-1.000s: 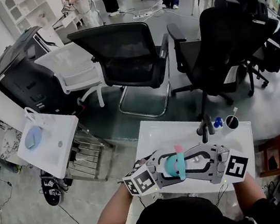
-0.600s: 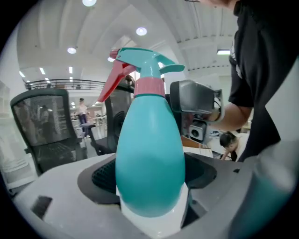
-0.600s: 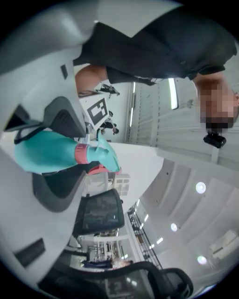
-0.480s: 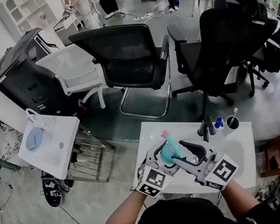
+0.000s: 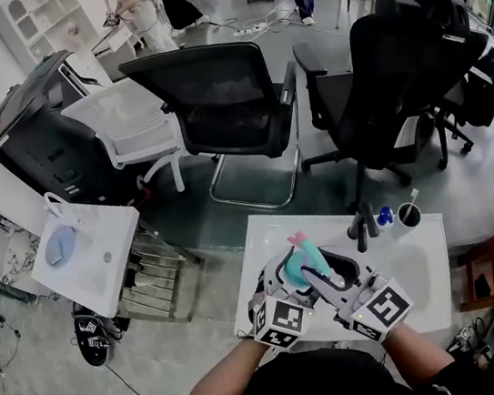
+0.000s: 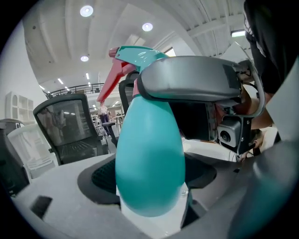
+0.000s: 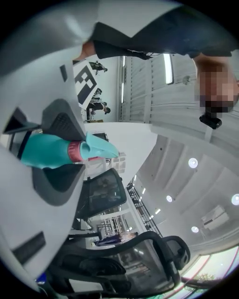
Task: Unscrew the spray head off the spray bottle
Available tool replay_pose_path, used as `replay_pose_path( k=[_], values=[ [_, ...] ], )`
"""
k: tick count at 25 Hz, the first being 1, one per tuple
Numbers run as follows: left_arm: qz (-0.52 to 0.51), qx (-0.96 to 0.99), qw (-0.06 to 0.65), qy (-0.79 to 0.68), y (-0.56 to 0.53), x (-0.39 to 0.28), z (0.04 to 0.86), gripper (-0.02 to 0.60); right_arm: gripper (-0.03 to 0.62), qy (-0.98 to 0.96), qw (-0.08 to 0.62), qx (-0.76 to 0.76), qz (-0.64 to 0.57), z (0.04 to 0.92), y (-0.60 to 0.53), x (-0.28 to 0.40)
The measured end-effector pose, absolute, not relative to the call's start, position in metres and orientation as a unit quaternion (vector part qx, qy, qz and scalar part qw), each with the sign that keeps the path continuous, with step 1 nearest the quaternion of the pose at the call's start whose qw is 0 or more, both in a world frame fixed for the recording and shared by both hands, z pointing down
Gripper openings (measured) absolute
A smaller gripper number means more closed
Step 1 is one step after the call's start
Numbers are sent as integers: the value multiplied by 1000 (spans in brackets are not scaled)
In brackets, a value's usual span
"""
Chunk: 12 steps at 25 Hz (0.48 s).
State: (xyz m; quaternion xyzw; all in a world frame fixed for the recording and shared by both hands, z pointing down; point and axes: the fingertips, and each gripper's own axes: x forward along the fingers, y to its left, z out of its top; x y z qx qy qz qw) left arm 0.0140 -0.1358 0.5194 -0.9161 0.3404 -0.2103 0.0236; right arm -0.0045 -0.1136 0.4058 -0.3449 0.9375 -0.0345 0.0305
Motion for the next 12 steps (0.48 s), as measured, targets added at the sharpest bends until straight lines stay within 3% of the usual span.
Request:
replay_pose_path(
  k=[12],
  values=[
    [-176, -957, 59, 224, -114, 22, 500, 409, 135, 963, 13, -270, 8, 383, -94, -6]
  ],
)
